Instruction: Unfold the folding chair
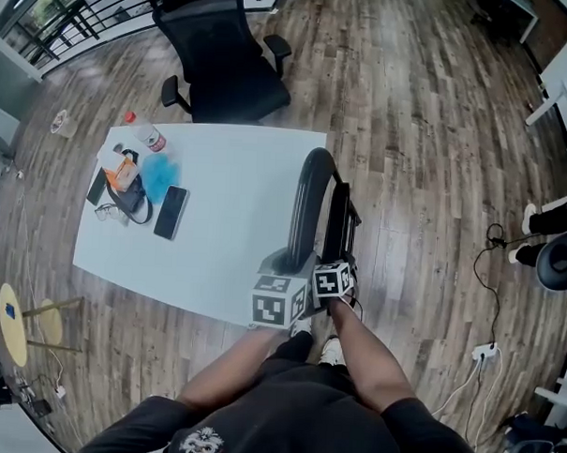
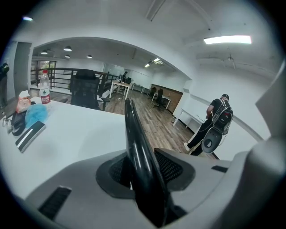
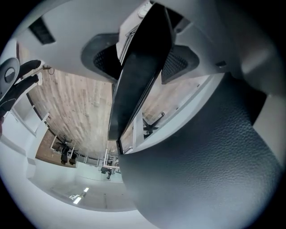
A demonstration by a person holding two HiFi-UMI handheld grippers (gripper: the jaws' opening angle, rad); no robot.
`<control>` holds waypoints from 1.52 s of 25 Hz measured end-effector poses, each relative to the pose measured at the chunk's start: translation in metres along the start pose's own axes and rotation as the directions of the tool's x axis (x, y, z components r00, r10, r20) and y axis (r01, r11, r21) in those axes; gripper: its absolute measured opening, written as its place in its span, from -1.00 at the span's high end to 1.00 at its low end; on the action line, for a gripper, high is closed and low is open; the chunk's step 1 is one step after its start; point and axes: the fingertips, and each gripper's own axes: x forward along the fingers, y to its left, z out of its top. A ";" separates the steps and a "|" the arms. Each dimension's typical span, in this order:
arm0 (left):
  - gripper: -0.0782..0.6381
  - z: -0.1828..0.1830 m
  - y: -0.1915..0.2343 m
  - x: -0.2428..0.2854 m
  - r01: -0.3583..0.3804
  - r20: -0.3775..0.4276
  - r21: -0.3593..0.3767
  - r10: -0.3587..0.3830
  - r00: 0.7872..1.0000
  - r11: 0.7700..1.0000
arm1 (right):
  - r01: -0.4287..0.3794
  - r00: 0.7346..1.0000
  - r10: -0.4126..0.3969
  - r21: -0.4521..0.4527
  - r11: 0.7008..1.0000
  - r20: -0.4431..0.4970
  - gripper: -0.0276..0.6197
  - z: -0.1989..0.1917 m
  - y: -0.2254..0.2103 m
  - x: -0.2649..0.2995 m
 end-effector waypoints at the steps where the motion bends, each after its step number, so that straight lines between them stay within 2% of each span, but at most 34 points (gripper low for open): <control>1: 0.40 0.000 -0.001 0.000 0.006 0.000 -0.004 -0.006 1.000 1.000 | 0.000 1.000 0.000 0.018 1.000 -0.004 0.01 -0.001 -0.001 -0.001; 5: 0.44 -0.001 -0.001 0.000 0.032 0.001 -0.030 -0.032 0.999 0.999 | -0.005 1.000 0.007 0.098 0.995 -0.011 0.11 -0.004 -0.001 -0.001; 11: 0.44 0.001 0.000 0.001 0.063 0.019 -0.036 -0.062 0.998 0.997 | -0.036 0.999 0.030 0.183 0.982 0.038 0.18 -0.007 -0.013 -0.006; 17: 0.42 -0.003 -0.001 0.004 0.081 -0.008 -0.016 -0.081 0.997 0.997 | -0.055 0.997 0.038 0.252 0.966 0.072 0.18 -0.023 -0.056 -0.018; 20: 0.42 -0.009 0.001 0.011 0.042 -0.047 -0.012 -0.043 0.998 0.999 | -0.070 0.996 0.052 0.277 0.958 0.071 0.18 -0.038 -0.088 -0.026; 23: 0.42 -0.011 0.002 0.025 -0.026 -0.098 -0.033 0.022 0.995 0.999 | -0.127 0.990 0.101 0.312 0.942 0.099 0.18 -0.047 -0.127 -0.032; 25: 0.42 -0.015 0.000 0.030 -0.069 -0.129 -0.032 0.064 0.990 0.997 | -0.199 0.978 0.171 0.303 0.932 0.116 0.18 -0.054 -0.142 -0.036; 27: 0.42 -0.020 -0.006 0.035 -0.105 -0.159 0.003 0.104 0.982 0.994 | -0.288 0.957 0.267 0.264 0.921 0.113 0.14 -0.065 -0.151 -0.036; 30: 0.35 -0.026 -0.021 0.046 -0.136 -0.188 0.041 0.142 0.972 0.990 | -0.374 0.927 0.368 0.228 0.899 0.069 -0.12 -0.085 -0.172 -0.029; 33: 0.32 -0.035 -0.037 0.060 -0.165 -0.220 0.065 0.175 0.960 0.984 | -0.365 0.930 0.360 0.296 0.883 0.073 -0.13 -0.109 -0.218 -0.023; 36: 0.32 -0.046 -0.055 0.078 -0.181 -0.254 0.087 0.197 0.947 0.980 | -0.363 0.929 0.359 0.390 0.846 0.087 -0.17 -0.137 -0.269 -0.017; 38: 0.31 -0.054 -0.067 0.092 -0.181 -0.271 0.105 0.204 0.941 0.978 | -0.374 0.924 0.374 0.418 0.828 0.087 -0.17 -0.152 -0.298 -0.010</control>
